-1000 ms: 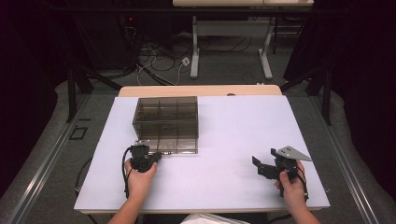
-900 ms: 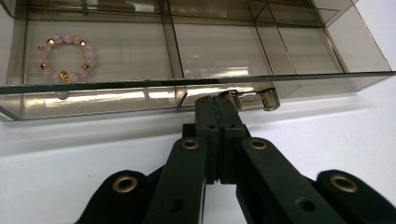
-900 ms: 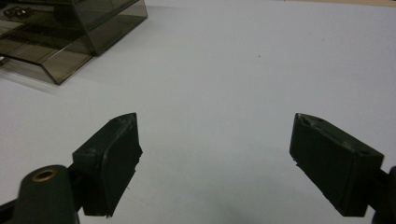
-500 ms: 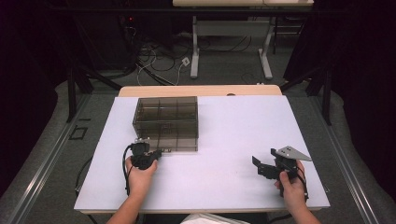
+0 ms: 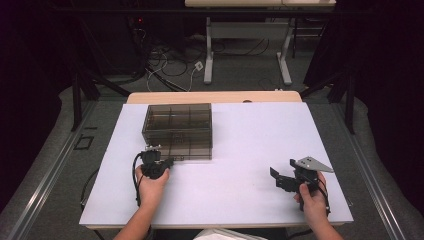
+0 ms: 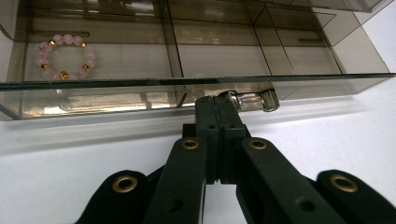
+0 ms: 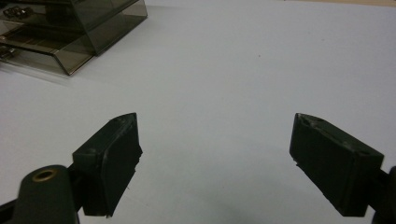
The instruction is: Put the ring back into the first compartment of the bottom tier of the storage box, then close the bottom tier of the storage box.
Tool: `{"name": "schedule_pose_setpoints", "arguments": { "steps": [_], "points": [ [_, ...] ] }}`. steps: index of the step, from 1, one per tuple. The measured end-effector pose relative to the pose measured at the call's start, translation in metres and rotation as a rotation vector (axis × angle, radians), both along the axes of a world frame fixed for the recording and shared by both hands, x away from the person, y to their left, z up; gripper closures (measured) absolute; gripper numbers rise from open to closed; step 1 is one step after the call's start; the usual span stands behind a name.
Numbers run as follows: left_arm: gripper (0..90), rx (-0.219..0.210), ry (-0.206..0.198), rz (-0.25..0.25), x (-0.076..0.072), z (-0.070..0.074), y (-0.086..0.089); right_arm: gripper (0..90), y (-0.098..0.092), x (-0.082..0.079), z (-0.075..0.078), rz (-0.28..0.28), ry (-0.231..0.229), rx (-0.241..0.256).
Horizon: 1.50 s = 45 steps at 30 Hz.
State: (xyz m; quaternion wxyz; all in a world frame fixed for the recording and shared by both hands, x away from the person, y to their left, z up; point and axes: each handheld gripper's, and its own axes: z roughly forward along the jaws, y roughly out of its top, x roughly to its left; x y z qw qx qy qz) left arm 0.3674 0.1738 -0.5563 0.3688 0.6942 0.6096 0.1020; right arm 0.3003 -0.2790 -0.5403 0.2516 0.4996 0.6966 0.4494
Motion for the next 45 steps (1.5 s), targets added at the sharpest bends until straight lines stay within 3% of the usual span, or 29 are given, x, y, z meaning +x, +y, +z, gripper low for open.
{"name": "schedule_pose_setpoints", "arguments": {
  "steps": [15,45],
  "points": [
    [90.0,0.019,-0.003,0.017,0.016,0.003,-0.003,15.6,0.000,0.001,-0.001,0.004,-0.004,0.006],
    [90.0,-0.004,-0.012,0.069,0.037,0.002,-0.004,15.6,0.001,0.001,-0.001,0.004,-0.001,0.012]
  ]
}}
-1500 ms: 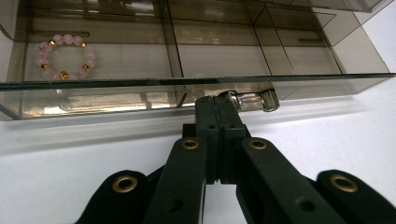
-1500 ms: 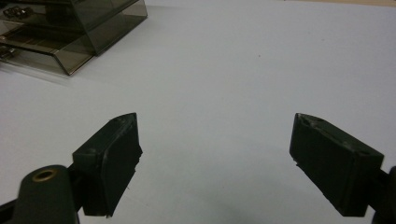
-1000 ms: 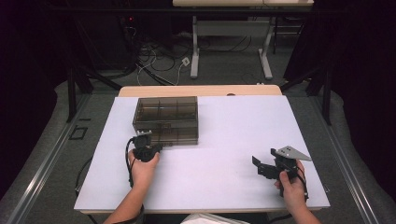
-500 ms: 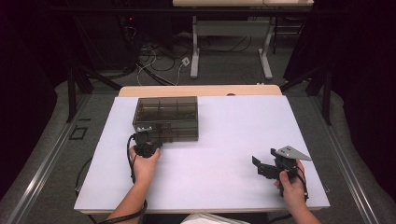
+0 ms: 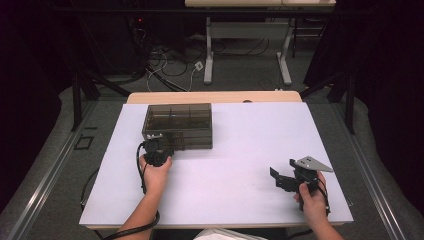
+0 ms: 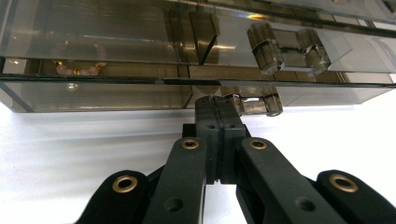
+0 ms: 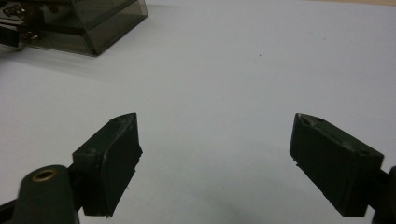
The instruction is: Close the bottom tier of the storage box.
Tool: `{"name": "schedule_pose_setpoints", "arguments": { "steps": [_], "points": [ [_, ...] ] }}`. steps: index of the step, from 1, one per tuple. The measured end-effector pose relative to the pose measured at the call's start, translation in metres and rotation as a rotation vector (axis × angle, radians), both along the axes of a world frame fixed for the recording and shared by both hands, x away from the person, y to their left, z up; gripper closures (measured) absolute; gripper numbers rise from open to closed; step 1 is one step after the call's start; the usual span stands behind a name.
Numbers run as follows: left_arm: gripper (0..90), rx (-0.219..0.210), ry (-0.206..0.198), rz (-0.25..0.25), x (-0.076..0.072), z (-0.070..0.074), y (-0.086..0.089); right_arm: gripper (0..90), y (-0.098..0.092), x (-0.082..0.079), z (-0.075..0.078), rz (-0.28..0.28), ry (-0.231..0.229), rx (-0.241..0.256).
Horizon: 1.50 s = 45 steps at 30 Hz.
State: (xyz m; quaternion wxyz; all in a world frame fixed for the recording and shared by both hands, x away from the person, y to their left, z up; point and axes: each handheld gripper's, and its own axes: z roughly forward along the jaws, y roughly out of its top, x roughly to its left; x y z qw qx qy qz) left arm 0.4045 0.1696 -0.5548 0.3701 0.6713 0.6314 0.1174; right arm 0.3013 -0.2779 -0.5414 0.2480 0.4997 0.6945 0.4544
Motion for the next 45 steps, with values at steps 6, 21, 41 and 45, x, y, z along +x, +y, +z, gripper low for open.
{"name": "schedule_pose_setpoints", "arguments": {
  "steps": [6,21,41,45],
  "points": [
    [90.0,-0.002,-0.007,0.006,0.002,0.000,-0.002,15.6,0.000,0.000,0.000,0.000,-0.001,-0.003],
    [90.0,-0.008,-0.006,0.013,0.004,-0.003,-0.004,15.6,-0.001,0.001,0.000,0.002,-0.003,-0.008],
    [79.4,0.044,-0.053,0.005,-0.006,0.012,0.000,15.6,-0.004,0.001,0.000,-0.008,0.007,-0.002],
    [72.4,0.066,-0.062,0.004,-0.009,0.013,0.001,15.6,-0.004,0.002,-0.001,-0.008,0.005,0.006]
  ]
}}
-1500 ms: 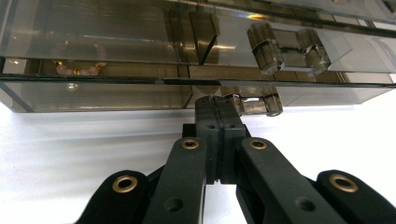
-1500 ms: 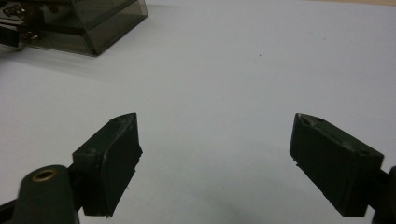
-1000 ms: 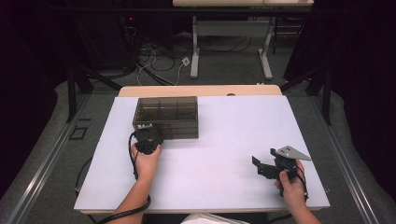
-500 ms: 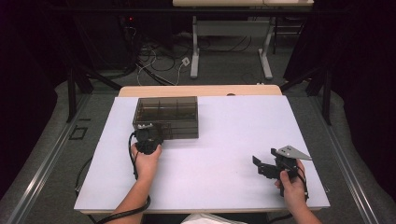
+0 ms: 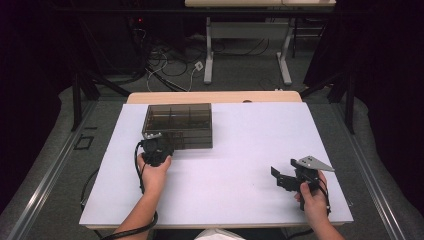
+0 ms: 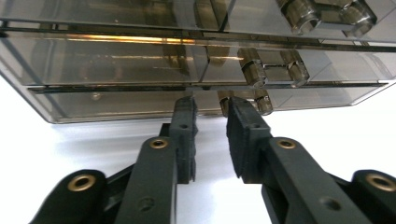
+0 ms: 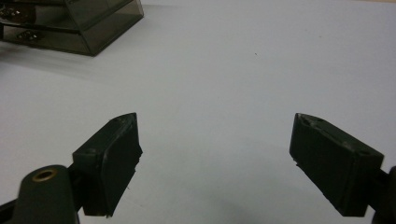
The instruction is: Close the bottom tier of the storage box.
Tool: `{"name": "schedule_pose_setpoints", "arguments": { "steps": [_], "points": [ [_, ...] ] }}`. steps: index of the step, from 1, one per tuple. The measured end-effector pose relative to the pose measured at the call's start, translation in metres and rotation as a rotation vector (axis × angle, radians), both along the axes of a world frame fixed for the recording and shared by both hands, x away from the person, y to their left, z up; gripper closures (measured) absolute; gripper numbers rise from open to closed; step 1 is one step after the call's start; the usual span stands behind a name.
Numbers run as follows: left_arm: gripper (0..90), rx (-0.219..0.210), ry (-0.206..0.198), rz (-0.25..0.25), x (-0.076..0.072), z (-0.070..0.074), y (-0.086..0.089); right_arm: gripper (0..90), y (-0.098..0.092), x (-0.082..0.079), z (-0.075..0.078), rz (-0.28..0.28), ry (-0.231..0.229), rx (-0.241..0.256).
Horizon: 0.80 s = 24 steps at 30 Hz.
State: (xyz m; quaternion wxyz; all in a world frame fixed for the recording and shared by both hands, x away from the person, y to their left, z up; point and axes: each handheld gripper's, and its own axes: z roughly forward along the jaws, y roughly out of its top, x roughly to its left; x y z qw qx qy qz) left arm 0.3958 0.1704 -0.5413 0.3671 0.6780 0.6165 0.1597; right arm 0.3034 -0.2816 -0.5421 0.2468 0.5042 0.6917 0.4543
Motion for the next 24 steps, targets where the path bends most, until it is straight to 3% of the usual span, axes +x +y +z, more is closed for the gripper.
{"name": "schedule_pose_setpoints", "arguments": {
  "steps": [6,12,20,24],
  "points": [
    [61.6,0.022,-0.026,-0.016,-0.005,0.004,0.004,15.6,0.000,0.001,-0.001,0.002,-0.001,-0.007],
    [56.2,-0.026,-0.050,-0.033,-0.010,0.010,0.008,15.8,-0.001,-0.001,0.000,0.002,0.009,0.001],
    [30.1,-0.036,-0.087,-0.088,-0.019,0.018,0.014,15.7,0.000,-0.001,-0.001,0.004,0.000,-0.007],
    [16.7,-0.073,-0.099,-0.109,-0.024,0.020,0.017,15.8,0.000,-0.001,-0.001,0.006,0.001,-0.006]
  ]
}}
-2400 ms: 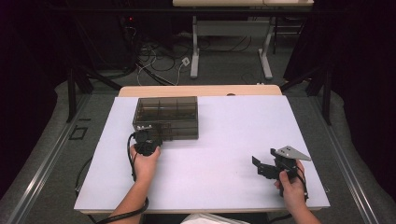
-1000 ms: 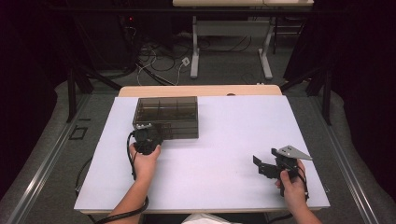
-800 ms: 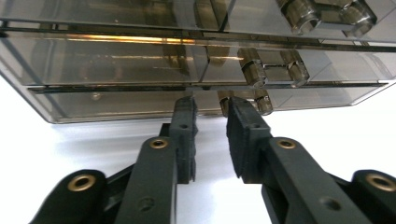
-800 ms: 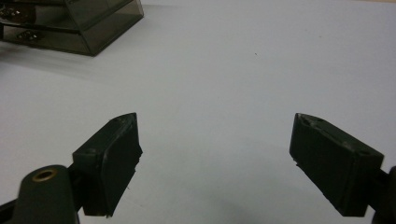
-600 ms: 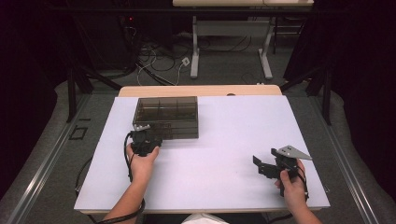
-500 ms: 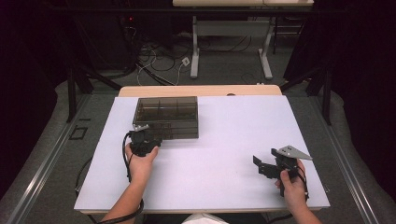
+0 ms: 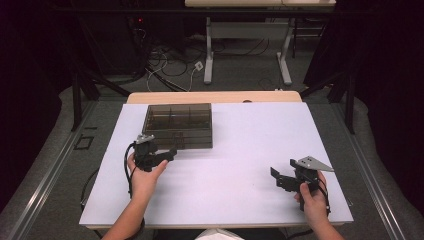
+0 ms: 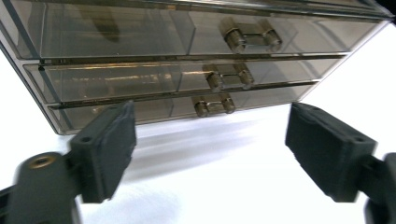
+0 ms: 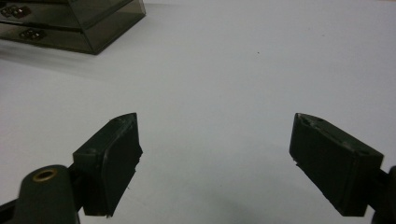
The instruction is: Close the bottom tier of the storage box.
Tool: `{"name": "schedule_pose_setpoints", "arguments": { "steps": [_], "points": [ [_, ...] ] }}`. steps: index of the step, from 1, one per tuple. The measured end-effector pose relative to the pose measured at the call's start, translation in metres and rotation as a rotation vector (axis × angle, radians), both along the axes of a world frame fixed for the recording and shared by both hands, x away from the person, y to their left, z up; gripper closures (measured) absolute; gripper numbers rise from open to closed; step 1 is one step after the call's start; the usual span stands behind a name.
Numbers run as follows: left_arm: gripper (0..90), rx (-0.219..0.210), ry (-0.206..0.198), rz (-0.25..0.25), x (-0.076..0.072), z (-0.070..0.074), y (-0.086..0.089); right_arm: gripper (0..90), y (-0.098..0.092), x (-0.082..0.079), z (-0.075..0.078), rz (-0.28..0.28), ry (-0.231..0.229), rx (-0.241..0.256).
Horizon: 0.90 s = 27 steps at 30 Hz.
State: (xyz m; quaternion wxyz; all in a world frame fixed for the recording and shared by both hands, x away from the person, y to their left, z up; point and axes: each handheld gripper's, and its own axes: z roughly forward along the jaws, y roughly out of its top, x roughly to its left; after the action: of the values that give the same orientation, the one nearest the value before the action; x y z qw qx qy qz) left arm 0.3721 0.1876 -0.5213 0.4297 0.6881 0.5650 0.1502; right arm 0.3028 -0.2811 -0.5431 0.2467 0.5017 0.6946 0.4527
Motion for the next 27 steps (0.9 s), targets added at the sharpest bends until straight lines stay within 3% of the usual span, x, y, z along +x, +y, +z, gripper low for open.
{"name": "schedule_pose_setpoints", "arguments": {
  "steps": [4,10,20,27],
  "points": [
    [12.6,-0.016,-0.025,-0.022,-0.007,0.005,0.002,15.8,0.000,0.000,0.000,0.001,0.000,0.002],
    [0.9,0.001,-0.085,-0.070,-0.020,0.013,0.003,15.8,-0.001,-0.001,0.001,0.004,0.003,-0.002],
    [0.4,0.010,-0.102,-0.113,-0.041,0.015,0.008,15.7,0.000,-0.002,0.001,0.003,-0.001,-0.002],
    [0.4,-0.017,-0.137,-0.128,-0.055,0.012,0.018,15.7,0.001,-0.002,0.001,0.001,-0.004,-0.004]
  ]
}}
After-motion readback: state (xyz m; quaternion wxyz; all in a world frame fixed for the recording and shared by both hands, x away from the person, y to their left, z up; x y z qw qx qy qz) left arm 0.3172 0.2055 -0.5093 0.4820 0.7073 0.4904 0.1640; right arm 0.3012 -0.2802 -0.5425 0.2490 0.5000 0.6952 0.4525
